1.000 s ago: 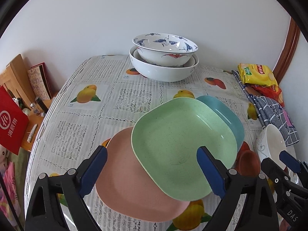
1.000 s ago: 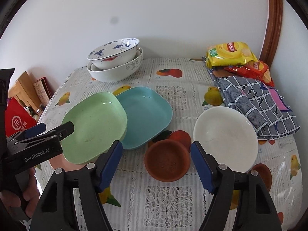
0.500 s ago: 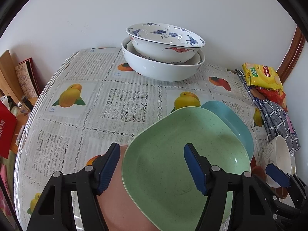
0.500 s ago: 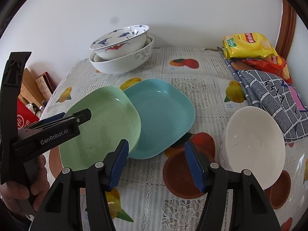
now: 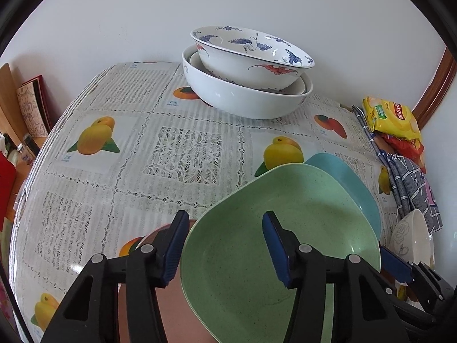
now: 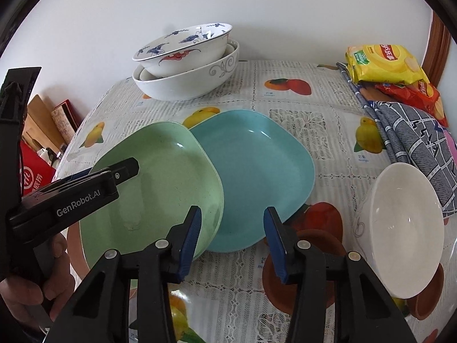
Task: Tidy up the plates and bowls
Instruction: 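Reach both grippers to the green plate rim and close on it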
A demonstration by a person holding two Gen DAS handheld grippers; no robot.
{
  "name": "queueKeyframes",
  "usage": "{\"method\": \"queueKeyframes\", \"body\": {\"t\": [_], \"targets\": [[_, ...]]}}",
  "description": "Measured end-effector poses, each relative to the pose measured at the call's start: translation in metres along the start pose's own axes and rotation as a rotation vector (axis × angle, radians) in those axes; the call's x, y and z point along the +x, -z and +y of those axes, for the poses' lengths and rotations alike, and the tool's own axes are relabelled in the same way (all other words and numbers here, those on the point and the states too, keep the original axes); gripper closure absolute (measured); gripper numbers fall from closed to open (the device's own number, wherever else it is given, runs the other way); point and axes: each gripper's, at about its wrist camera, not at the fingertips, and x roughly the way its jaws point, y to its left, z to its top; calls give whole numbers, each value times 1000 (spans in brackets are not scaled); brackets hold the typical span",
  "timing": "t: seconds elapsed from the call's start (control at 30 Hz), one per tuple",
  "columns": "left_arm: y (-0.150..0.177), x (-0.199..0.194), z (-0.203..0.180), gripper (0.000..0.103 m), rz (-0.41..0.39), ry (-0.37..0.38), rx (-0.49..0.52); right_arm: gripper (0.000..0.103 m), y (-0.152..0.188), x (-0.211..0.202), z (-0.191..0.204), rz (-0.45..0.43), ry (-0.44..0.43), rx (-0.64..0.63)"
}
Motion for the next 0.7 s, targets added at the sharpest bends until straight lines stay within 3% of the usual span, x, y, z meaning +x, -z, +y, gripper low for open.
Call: {"method": "queueKeyframes", "body": {"t": [0.07,0.13,0.17,0.3,0.7], "targets": [[-1,0,2,60,0,4,-10,69,-1,3,2,8,-12,-5],[-1,-1,3,68,2,15,-10,86,-1,6,4,17,-21,-7],[-1,-2,3,75,3,16,-7,86,0,7,5,19,-15,-4],[-1,-7,6,79,0,31,-13,88,-1,6,4,12,-13,1],[5,-44,-13,81,-42,64,-4,91,3,-40,-7,-62,14,27]]}}
